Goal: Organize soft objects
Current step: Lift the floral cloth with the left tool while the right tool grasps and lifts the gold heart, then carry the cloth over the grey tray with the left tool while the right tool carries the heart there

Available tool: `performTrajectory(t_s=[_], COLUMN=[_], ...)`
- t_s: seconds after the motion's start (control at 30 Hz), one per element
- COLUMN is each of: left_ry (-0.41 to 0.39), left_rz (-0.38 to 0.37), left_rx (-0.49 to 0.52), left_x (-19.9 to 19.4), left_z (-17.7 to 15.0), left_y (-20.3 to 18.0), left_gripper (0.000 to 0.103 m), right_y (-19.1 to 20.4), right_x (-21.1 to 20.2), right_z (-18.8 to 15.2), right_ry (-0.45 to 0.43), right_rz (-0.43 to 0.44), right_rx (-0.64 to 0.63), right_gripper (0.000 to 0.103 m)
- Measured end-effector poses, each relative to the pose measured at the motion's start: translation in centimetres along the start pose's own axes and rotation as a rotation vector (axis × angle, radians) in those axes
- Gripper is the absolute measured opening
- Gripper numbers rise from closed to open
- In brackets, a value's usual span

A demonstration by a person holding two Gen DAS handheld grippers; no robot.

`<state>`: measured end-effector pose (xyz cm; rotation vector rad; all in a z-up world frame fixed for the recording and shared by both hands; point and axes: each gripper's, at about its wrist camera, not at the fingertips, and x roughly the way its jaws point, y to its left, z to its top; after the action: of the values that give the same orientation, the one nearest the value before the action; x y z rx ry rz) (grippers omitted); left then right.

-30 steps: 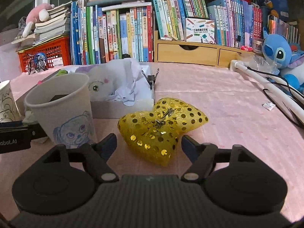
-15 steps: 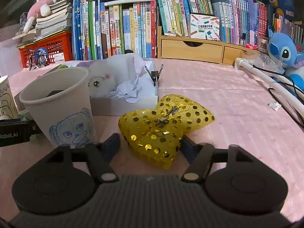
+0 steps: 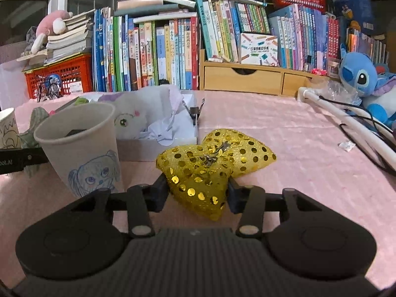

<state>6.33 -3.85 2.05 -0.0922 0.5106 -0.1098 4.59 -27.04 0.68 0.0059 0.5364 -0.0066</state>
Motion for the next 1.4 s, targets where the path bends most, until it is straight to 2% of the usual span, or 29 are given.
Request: performTrajectory(t_s=[0.43,0.97,1.23,1.4], left_ry=[-0.062,-0.089,-0.071,-0.045], left_rz=[0.007,-0.022,-0.072,-0.077], left_rx=[0.029,0.083,0.067,0.071], left_x=[-1.5,-3.0,-3.6,-3.7], left_z=[3.2,7.8,10.7,12.8], left_y=[-0.9,-1.1,1.1,3.0], left_gripper=[0.025,0.025,0.025,0.025], right_y=[-1.2,-0.3,0.5,1.3], right_x=[-1.5,-2.8,-2.8,-2.6], right_z=[1.5,5.7,8.3,9.9], right_ry=[-0.047,-0.128,-0.143,-0.145], right_rz=[-0.037,0.0,0.055,0.087], right_rx=[0.008,-0.053,-0.055,-0.076], right_gripper=[0.051,0.052,0.052,0.053])
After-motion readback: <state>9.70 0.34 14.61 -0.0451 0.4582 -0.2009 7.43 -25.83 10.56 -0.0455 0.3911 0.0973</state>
